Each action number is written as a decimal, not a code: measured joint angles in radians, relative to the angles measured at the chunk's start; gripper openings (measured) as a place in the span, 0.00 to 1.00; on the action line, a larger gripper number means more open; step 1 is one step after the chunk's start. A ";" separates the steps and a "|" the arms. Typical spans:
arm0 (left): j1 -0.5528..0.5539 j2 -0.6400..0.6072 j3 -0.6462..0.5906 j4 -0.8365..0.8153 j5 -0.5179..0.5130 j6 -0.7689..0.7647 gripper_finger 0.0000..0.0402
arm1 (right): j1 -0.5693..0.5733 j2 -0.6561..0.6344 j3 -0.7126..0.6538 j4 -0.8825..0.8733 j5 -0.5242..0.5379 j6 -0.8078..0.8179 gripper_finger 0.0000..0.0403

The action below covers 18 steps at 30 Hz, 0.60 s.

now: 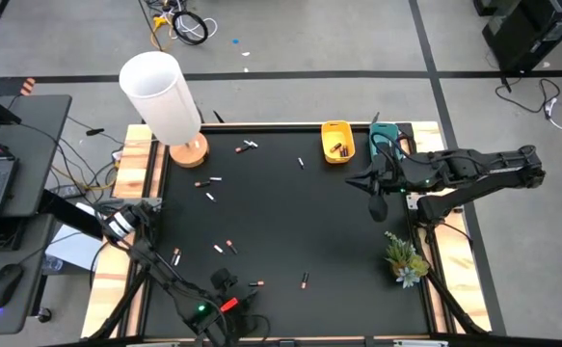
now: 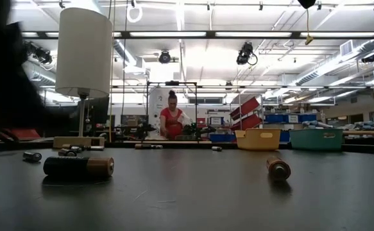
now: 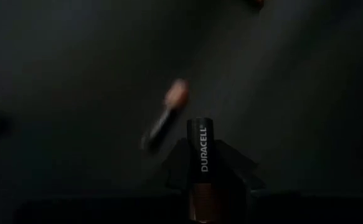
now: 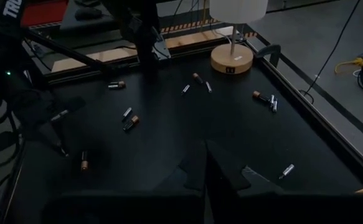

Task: Sort batteries
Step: Put the black battery into the yellow bin

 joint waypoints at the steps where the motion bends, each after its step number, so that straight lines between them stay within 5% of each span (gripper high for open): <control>1: 0.007 -0.006 0.000 0.009 -0.008 0.015 0.14 | 0.000 0.000 0.000 0.000 0.000 0.008 0.04; 10: 0.135 -0.107 0.001 0.089 -0.078 0.279 0.14 | 0.000 0.003 0.000 0.002 -0.043 0.047 0.03; 18: 0.392 -0.128 0.002 0.312 -0.013 0.743 0.14 | 0.005 0.030 0.000 -0.081 -0.058 0.152 0.04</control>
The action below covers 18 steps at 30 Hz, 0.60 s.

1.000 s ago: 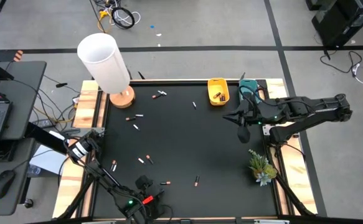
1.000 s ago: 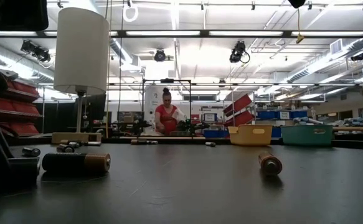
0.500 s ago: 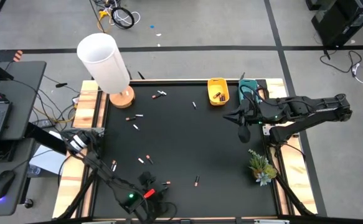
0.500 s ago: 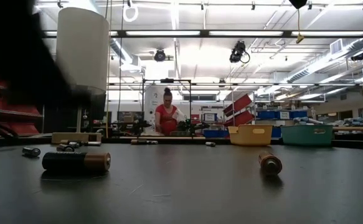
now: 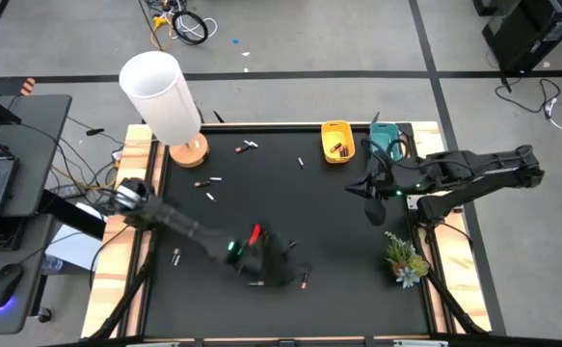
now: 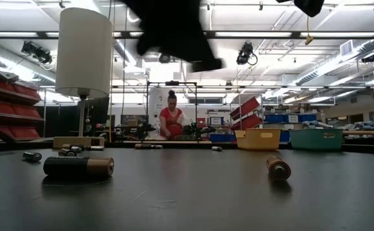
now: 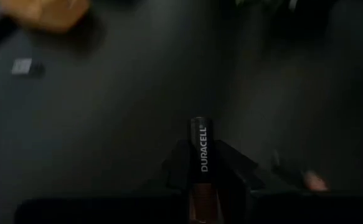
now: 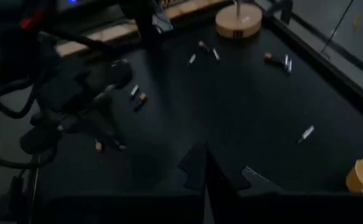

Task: Sort batteries
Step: Put the black battery into the yellow bin

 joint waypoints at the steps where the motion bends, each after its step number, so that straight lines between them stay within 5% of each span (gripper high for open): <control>1: 0.038 0.000 0.000 0.059 0.041 0.066 0.14 | 0.003 0.000 0.000 0.000 -0.007 0.007 0.05; 9: 0.359 0.001 0.000 0.322 0.217 0.232 0.14 | 0.006 -0.008 0.000 0.045 -0.078 0.156 0.07; 18: 0.619 0.002 0.001 0.438 0.408 0.296 0.14 | 0.045 -0.006 0.000 0.292 0.087 0.050 0.03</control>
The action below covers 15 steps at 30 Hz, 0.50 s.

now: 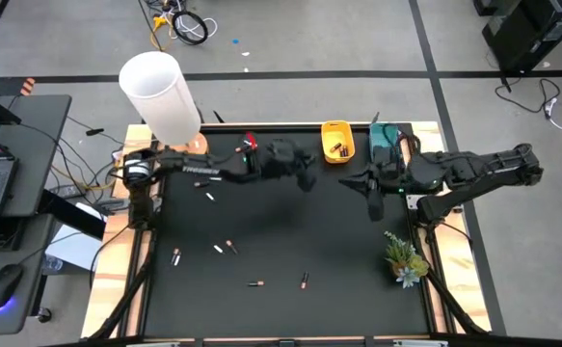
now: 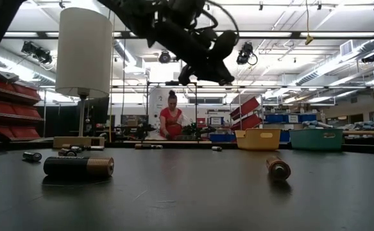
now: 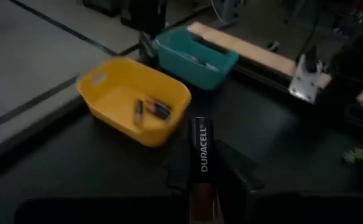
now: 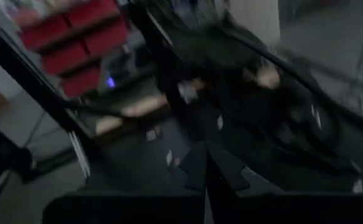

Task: Sort batteries
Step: Put the black battery into the yellow bin

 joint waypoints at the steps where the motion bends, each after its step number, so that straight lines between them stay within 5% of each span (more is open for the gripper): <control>1: 0.020 0.000 0.000 0.022 0.024 0.017 0.14 | -0.004 0.002 0.000 0.044 0.001 -0.040 0.03; 6: 0.105 0.035 0.006 0.158 0.200 0.072 0.14 | -0.059 0.005 0.000 0.202 0.060 -0.145 0.05; 12: 0.190 0.132 0.104 0.191 0.462 0.074 0.14 | -0.127 0.007 0.000 0.239 0.158 -0.084 0.05; 15: 0.207 0.191 0.180 0.194 0.509 0.056 0.14 | -0.147 0.009 0.000 0.259 0.164 -0.044 0.03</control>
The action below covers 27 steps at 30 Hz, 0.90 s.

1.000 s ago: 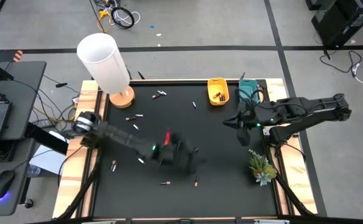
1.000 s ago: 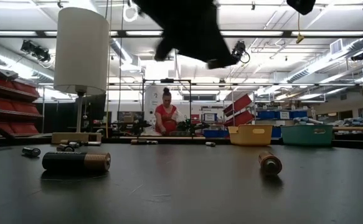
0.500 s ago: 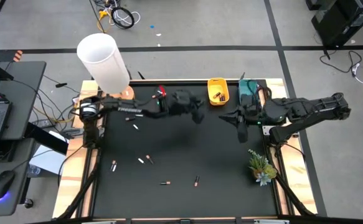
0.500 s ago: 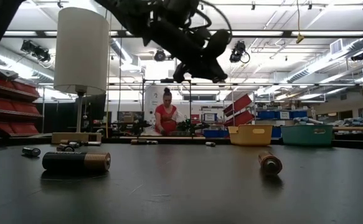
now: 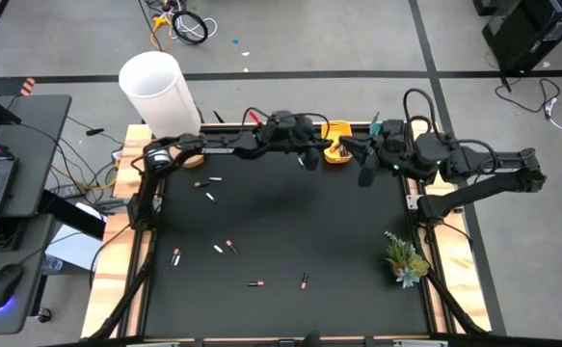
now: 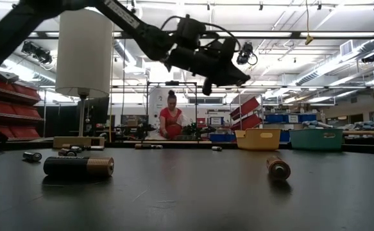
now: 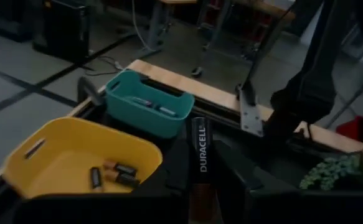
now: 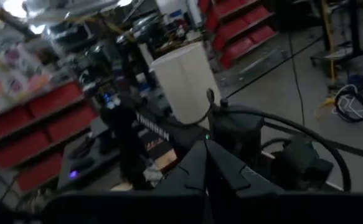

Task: Sort batteries
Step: Put the black battery into the yellow bin

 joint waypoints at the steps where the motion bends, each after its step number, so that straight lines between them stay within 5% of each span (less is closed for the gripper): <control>1: 0.004 0.018 0.026 0.002 0.006 -0.011 0.14 | -0.002 0.004 0.000 0.018 0.004 0.005 0.03; 11: 0.015 0.209 0.250 0.013 -0.037 -0.079 0.17 | 0.010 0.072 0.000 0.115 0.084 0.019 0.04; 19: 0.016 0.302 0.310 0.015 -0.102 -0.078 0.19 | 0.020 0.077 0.000 0.137 0.093 0.053 0.03; 27: 0.017 0.311 0.311 0.032 -0.116 -0.049 0.37 | 0.043 0.077 0.000 0.138 0.096 0.050 0.03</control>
